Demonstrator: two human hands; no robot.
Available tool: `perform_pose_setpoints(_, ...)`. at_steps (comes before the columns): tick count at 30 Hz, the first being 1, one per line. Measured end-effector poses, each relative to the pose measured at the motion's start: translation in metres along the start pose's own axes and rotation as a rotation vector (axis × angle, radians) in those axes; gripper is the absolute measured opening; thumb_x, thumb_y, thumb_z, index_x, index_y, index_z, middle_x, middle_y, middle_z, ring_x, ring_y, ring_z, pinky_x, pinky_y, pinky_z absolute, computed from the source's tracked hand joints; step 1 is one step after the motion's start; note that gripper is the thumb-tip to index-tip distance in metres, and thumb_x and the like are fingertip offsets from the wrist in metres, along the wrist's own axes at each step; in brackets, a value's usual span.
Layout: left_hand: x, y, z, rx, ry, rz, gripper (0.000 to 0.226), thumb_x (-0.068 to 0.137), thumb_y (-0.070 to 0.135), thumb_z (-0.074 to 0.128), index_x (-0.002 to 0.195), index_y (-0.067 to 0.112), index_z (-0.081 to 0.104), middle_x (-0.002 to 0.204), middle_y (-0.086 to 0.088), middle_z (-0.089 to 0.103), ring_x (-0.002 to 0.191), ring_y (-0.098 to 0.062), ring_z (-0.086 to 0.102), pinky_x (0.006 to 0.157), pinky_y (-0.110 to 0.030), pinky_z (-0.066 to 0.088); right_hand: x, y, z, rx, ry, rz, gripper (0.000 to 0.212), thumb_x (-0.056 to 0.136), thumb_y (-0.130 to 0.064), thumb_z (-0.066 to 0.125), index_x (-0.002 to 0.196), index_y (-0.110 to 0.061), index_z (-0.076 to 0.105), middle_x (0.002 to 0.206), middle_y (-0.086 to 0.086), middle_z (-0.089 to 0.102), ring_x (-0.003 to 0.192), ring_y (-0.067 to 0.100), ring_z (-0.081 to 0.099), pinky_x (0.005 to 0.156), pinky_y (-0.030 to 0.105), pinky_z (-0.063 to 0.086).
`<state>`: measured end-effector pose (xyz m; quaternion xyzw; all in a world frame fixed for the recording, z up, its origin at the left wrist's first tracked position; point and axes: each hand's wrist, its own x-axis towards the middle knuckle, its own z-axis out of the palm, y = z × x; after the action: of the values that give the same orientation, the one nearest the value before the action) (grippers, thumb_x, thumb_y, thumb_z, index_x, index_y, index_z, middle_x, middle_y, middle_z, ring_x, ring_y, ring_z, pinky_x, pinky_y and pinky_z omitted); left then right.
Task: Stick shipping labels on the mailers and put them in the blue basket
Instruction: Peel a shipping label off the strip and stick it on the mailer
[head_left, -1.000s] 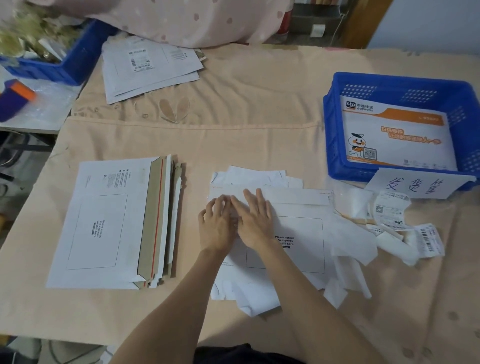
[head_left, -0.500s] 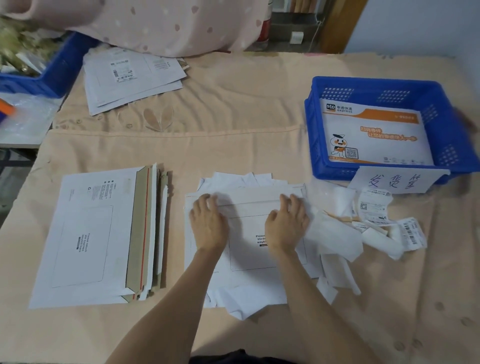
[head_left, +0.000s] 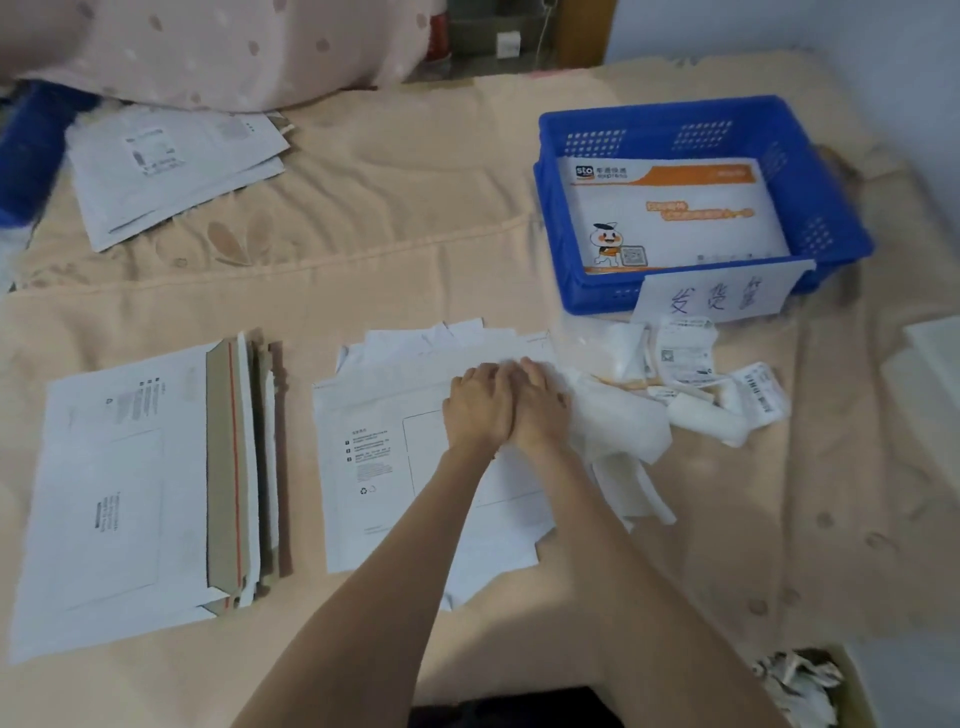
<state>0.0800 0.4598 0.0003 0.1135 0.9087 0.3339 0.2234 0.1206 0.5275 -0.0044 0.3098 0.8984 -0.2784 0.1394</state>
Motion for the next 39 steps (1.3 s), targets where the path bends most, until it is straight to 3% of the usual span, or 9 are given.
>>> perform_pose_setpoints(4,0.006,0.003,-0.003,-0.210,0.017,-0.104,0.030,0.097,0.023,0.042,0.112,0.009,0.064,0.111,-0.009,0.067,0.108,-0.029,0.057,0.088,-0.033,0.042,-0.014,0.016,-0.031,0.645,0.225,0.095,0.038,0.093,-0.004,0.044,0.128,-0.010,0.056,0.135,0.008,0.053,0.123,0.022,0.052,0.101,0.027,0.039)
perform_pose_setpoints(9,-0.013,0.040,0.009,-0.381,0.048,-0.015,0.023,0.089,0.006,0.046,0.098,0.011,0.067,0.097,-0.004,0.071,0.092,-0.020,0.063,0.073,-0.025,0.044,-0.036,0.050,-0.059,0.746,0.500,0.206,0.031,0.088,0.005,0.045,0.106,-0.008,0.067,0.118,0.009,0.061,0.107,0.022,0.058,0.085,0.018,0.038)
perform_pose_setpoints(12,-0.030,0.069,0.030,-0.530,-0.110,-0.009,0.024,0.091,0.002,0.045,0.094,0.006,0.068,0.088,-0.009,0.070,0.080,-0.020,0.064,0.069,-0.019,0.048,-0.043,0.077,-0.071,0.731,0.596,0.300,0.032,0.086,0.007,0.046,0.108,-0.005,0.066,0.124,0.010,0.055,0.112,0.021,0.053,0.087,0.015,0.034)
perform_pose_setpoints(17,-0.046,0.097,0.067,-0.570,-0.346,-0.052,0.022,0.094,0.009,0.049,0.102,0.007,0.069,0.104,-0.006,0.069,0.077,-0.014,0.063,0.059,-0.010,0.044,-0.044,0.119,-0.075,0.324,0.518,0.378,0.037,0.091,-0.010,0.048,0.121,-0.020,0.066,0.151,-0.007,0.036,0.143,0.021,0.021,0.113,0.039,0.027)
perform_pose_setpoints(21,-0.045,0.106,0.082,-0.489,-0.394,-0.069,0.023,0.094,0.014,0.050,0.103,0.014,0.070,0.111,-0.001,0.068,0.084,-0.016,0.063,0.070,-0.021,0.043,-0.048,0.134,-0.080,0.220,0.353,0.332,0.045,0.090,-0.010,0.047,0.126,-0.032,0.061,0.158,-0.008,0.022,0.147,0.021,0.009,0.117,0.043,0.016)
perform_pose_setpoints(26,-0.037,0.111,0.089,-0.447,-0.355,-0.093,0.024,0.092,0.014,0.050,0.103,0.016,0.071,0.108,0.001,0.070,0.092,-0.021,0.066,0.068,-0.021,0.042,-0.039,0.138,-0.086,0.014,0.221,0.240,0.039,0.102,-0.020,0.034,0.137,-0.025,0.051,0.161,-0.009,0.013,0.149,0.026,-0.006,0.119,0.043,0.009)
perform_pose_setpoints(31,-0.030,0.114,0.098,-0.417,-0.342,-0.124,0.026,0.092,0.013,0.049,0.108,0.014,0.070,0.109,-0.005,0.069,0.102,-0.023,0.063,0.079,-0.026,0.048,-0.025,0.144,-0.077,0.011,0.211,0.215,0.042,0.102,-0.029,0.036,0.143,-0.024,0.041,0.155,-0.010,0.030,0.149,0.027,-0.003,0.119,0.040,0.010)
perform_pose_setpoints(35,-0.027,0.115,0.100,-0.506,-0.286,-0.173,0.022,0.093,0.014,0.051,0.108,0.009,0.066,0.106,-0.008,0.069,0.098,-0.023,0.065,0.091,-0.034,0.052,-0.034,0.136,-0.071,0.230,0.510,0.193,0.052,0.090,-0.030,0.032,0.137,-0.018,0.052,0.145,-0.006,0.047,0.148,0.020,0.012,0.115,0.035,0.008)
perform_pose_setpoints(39,-0.032,0.123,0.092,-0.778,-0.320,-0.234,0.021,0.092,0.014,0.057,0.106,0.000,0.063,0.100,-0.013,0.071,0.086,-0.021,0.069,0.080,-0.027,0.055,-0.044,0.123,-0.066,0.435,0.738,0.128,0.043,0.081,-0.017,0.039,0.111,-0.010,0.069,0.120,0.001,0.066,0.128,0.021,0.048,0.108,0.031,0.023)
